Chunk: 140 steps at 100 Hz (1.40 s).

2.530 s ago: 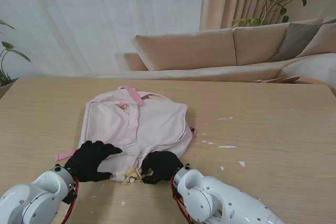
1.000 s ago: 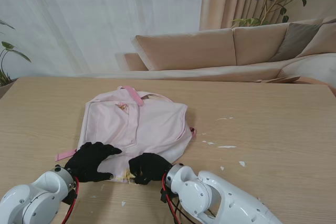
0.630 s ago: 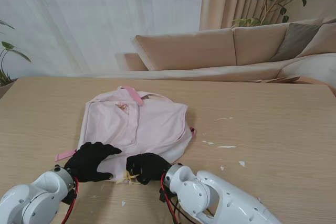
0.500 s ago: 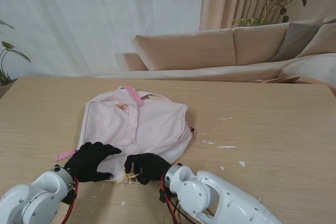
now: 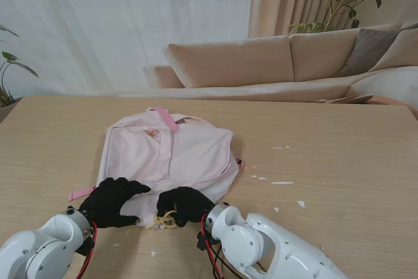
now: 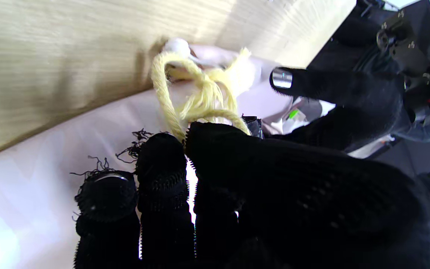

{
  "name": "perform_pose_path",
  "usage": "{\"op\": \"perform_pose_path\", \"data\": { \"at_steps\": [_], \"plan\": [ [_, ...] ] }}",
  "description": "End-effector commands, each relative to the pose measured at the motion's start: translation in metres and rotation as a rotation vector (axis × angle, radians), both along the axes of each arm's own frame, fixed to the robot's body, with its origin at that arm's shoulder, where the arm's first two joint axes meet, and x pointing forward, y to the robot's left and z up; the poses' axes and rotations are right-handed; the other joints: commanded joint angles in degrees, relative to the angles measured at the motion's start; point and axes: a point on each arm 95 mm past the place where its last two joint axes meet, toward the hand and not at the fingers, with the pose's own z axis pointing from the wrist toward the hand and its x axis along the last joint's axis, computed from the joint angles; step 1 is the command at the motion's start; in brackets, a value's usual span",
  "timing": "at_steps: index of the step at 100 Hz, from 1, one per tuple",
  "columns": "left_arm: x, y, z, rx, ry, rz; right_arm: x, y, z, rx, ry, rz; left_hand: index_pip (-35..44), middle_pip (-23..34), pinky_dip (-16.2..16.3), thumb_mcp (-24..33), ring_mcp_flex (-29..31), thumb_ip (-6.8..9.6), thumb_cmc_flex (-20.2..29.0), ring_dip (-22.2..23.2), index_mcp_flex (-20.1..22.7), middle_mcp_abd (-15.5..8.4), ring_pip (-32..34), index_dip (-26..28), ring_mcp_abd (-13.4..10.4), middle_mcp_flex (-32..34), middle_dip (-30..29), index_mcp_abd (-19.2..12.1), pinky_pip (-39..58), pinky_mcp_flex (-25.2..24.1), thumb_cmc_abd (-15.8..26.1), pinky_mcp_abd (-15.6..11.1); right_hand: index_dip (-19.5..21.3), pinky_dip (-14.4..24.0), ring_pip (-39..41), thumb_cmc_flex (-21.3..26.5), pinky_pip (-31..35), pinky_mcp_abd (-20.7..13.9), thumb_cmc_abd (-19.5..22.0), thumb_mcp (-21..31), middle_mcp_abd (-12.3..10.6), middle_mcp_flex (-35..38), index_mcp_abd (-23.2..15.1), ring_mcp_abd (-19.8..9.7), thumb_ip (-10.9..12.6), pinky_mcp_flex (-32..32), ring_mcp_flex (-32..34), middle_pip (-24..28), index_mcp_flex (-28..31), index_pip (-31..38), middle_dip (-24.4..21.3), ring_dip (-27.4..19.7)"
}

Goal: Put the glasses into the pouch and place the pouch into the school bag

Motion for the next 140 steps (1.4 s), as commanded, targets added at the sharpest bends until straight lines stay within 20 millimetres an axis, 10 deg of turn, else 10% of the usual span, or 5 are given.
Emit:
{"op": "perform_pose_path", "data": {
  "at_steps": [1,69,90,102,140],
  "plan": [
    [-0.006,-0.002,-0.002,-0.007,0.018,-0.009,-0.004,0.006,-0.001,0.015,0.024,0.007,-1.27,-0.37,0.34,-0.71,-1.4,0.84,-1.11,-0.53,0.16,-0.96,-0.81,0.61,-0.55,-0.73,0.18,-0.55,1.2,-0.2,1.21,1.19,0.15,-1.17,1.6,4.1,5.18,1.27,4.28,7.42,-3.83,9.46,-2.26,-0.61,1.96,3.16,4.11,3.8,2.85,1.02,0.86,-1.21],
    [-0.005,-0.006,-0.019,0.101,0.039,-0.142,0.0,-0.002,0.012,0.023,-0.039,-0.061,-4.55,-3.74,-0.29,3.58,-2.11,0.49,-0.86,-0.35,-0.04,-2.45,-0.18,3.28,-1.94,-1.7,1.87,-2.54,1.21,0.16,-1.23,0.04,9.46,10.37,10.18,-1.32,9.46,3.55,15.62,-0.46,-4.75,14.63,-6.6,-4.43,13.42,11.39,10.45,8.38,5.45,9.32,5.65,3.13],
    [-0.001,-0.01,-0.025,0.116,-0.05,-0.105,0.002,-0.008,0.016,0.009,-0.09,-0.094,12.79,21.04,3.0,-1.86,7.37,0.04,20.56,9.02,-0.15,-2.26,10.01,10.9,-0.23,12.54,20.32,-2.12,6.97,5.31,3.7,1.91,9.8,6.53,11.66,-2.63,14.22,3.55,15.25,0.41,-2.65,21.18,-10.19,-5.03,22.21,17.76,16.46,7.41,15.47,7.83,8.11,4.25],
    [0.002,-0.012,-0.028,0.062,-0.087,-0.065,0.004,-0.012,0.018,0.003,-0.107,-0.115,28.23,20.0,4.1,-17.38,15.83,0.42,38.43,12.68,11.14,1.04,21.81,12.0,1.14,31.62,31.63,-0.66,16.08,7.92,6.14,4.14,11.69,4.45,12.35,-3.66,16.91,2.73,16.87,-0.5,-3.43,23.69,-12.4,-5.99,27.24,21.52,19.52,7.14,18.67,8.45,11.33,6.23],
    [0.007,-0.003,-0.028,0.025,-0.143,-0.028,0.013,-0.033,0.021,-0.031,-0.125,-0.215,43.16,18.53,-3.55,-13.07,19.75,-0.42,38.93,13.99,30.74,1.38,29.09,20.23,2.96,38.91,32.5,-6.08,34.15,4.96,4.96,4.63,14.8,1.79,17.35,-4.61,21.28,1.47,18.59,-1.14,-3.94,26.53,-14.26,-7.75,32.9,27.23,20.19,8.29,21.98,11.49,16.43,9.84]
  ]
}}
